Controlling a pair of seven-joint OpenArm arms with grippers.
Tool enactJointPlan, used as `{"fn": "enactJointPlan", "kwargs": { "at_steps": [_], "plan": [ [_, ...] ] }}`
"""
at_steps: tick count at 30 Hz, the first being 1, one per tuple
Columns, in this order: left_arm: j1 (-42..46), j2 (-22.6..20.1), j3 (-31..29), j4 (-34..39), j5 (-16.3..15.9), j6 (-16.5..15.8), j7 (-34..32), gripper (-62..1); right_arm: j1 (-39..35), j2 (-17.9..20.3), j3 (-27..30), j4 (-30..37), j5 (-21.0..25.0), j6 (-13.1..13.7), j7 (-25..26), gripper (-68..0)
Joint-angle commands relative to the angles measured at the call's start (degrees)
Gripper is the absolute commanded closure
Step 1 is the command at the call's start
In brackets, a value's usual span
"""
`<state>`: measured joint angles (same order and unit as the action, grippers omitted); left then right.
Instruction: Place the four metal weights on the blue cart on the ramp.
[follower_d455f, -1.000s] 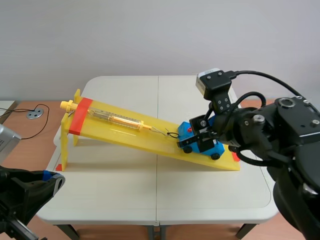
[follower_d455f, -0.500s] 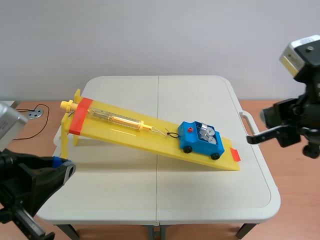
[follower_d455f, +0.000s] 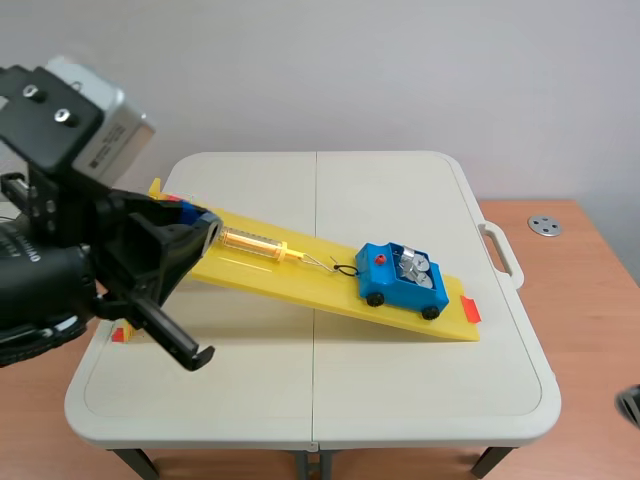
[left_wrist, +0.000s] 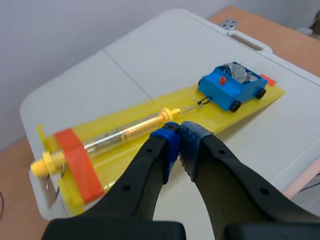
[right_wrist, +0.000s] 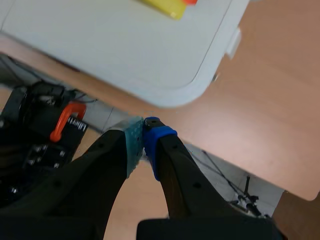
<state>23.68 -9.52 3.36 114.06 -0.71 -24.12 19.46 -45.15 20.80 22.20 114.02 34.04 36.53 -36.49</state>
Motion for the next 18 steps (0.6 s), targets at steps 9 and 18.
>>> {"fn": "enactJointPlan", "kwargs": {
  "at_steps": [9, 18],
  "plan": [
    [-12.04, 3.98, 4.31, -8.76, 6.75, 5.25, -6.54, -2.7, -10.86, 2.64, 4.92, 5.18, 4.11, 6.19, 3.52, -0.6],
    [-18.45, 4.74, 4.83, -16.79, 10.25, 8.72, -6.56, -2.7, -11.50, 2.38, 4.90, 5.14, 3.85, 6.19, 3.80, -0.6]
  ]
}}
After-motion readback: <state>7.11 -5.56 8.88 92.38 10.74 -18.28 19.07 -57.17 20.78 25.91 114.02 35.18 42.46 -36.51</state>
